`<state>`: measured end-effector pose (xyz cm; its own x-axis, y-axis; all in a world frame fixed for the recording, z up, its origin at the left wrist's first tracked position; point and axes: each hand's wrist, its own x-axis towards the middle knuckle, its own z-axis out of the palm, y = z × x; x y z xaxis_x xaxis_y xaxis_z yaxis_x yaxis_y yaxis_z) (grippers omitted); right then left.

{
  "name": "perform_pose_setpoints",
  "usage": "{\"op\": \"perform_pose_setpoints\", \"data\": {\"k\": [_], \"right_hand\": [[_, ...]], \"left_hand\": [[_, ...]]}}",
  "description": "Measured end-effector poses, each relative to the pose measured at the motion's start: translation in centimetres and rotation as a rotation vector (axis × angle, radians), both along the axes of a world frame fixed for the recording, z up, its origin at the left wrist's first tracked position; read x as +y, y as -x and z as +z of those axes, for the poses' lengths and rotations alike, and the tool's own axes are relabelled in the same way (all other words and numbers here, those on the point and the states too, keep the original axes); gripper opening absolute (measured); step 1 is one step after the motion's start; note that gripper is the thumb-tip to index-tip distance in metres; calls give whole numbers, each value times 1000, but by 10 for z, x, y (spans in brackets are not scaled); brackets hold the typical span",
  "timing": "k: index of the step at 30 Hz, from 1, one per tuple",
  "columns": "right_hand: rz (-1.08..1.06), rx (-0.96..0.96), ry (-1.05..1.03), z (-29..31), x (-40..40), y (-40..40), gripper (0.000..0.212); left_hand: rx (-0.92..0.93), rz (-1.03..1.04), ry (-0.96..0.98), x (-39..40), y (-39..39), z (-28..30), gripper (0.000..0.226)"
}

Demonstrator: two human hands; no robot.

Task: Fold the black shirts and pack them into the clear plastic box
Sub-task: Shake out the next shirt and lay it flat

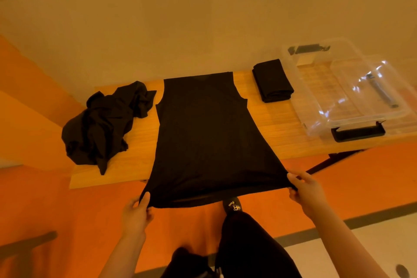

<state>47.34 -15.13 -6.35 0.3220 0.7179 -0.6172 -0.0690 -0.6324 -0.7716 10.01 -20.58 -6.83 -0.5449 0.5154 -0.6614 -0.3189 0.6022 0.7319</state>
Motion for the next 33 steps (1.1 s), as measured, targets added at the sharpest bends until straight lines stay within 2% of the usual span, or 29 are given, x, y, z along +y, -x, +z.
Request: {"op": "perform_pose_setpoints", "data": {"k": [3,5,9,12,15,17,19,21,24,30,33], "right_hand": [[-31,175,-67,8,2,1,18],[0,218,-83,12,4,0,20],[131,187,-115,25,9,-7,25],[307,90,-117,36,17,-13,34],[485,-118,-94,44,31,-16,37],[581,-260,-97,49,42,-17,36],[627,-342,-103,53,52,-18,34],[604,-348,-99,56,60,-16,30],[521,-277,-86,62,68,-14,27],[686,-292,-119,88,59,-20,35],[597,-243,-142,89,58,-18,26]], "left_hand": [[240,-86,-116,0,-1,10,22],[345,-173,-165,-1,-1,19,23],[387,-278,-237,-2,3,42,37],[421,-501,-259,1,12,52,30],[523,-849,-91,10,28,54,33],[661,-1099,57,17,39,53,40],[780,-1231,46,25,46,55,37],[805,-1215,-56,31,49,61,26],[782,-1067,-138,39,54,64,30],[742,-955,-281,41,61,69,24],[709,-834,-326,42,58,75,16]]}}
